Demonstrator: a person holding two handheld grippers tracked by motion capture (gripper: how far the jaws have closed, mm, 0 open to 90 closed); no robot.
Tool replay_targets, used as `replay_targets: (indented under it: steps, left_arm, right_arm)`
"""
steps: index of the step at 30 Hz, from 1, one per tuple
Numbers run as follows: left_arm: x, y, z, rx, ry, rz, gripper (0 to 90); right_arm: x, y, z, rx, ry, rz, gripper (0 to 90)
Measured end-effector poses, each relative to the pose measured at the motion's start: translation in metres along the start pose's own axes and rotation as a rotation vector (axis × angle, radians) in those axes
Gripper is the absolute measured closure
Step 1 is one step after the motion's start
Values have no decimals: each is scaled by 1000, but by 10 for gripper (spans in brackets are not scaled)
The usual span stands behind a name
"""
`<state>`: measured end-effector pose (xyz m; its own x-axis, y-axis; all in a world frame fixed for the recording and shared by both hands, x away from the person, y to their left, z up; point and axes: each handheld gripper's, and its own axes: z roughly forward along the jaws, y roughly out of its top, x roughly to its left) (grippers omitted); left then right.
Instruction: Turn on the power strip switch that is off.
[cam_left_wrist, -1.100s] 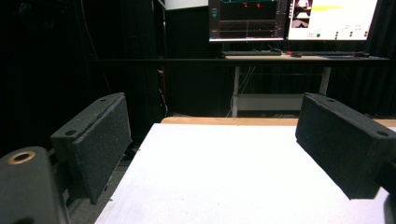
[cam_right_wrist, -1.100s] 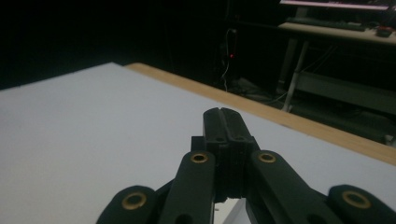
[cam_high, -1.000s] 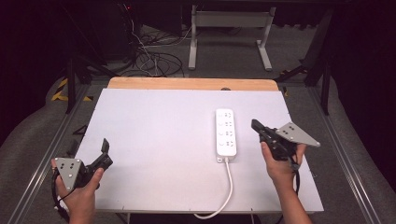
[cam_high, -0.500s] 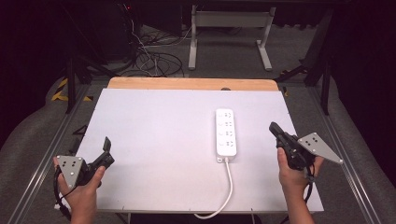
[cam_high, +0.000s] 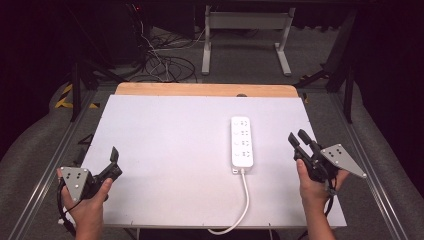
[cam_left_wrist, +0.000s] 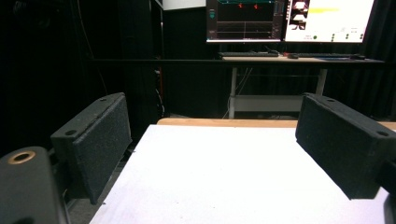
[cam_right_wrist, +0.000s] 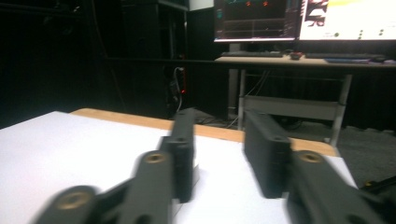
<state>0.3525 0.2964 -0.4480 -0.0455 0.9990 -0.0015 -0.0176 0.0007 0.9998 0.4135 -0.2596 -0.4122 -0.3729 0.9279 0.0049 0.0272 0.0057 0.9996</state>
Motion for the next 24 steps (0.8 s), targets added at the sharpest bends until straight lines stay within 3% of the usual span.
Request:
replay_targets:
  steps: [3,7,9,13,19,21,24]
  left_arm:
    - [-1,0,0,0,-2,-1,107]
    - [-1,0,0,5,-5,0,107]
    - [0,0,0,1,-1,3,107]
    - [0,0,0,4,-2,-1,107]
    - [-1,-1,0,3,-3,0,107]
    - [-1,-1,0,4,-4,1,107]
    - [-1,0,0,2,-1,2,107]
  right_arm:
    - [-3,-3,1,-9,-21,5,459]
    - [-6,-3,3,3,-112,65,159]
    - [-6,-2,2,-25,-128,64,150]
    - [-6,-5,4,-46,-111,9,120]
    - [-6,-10,5,-15,-126,26,65]
    - [-6,-11,5,-6,-140,2,56]
    - [-4,-17,7,-33,-185,-83,54]
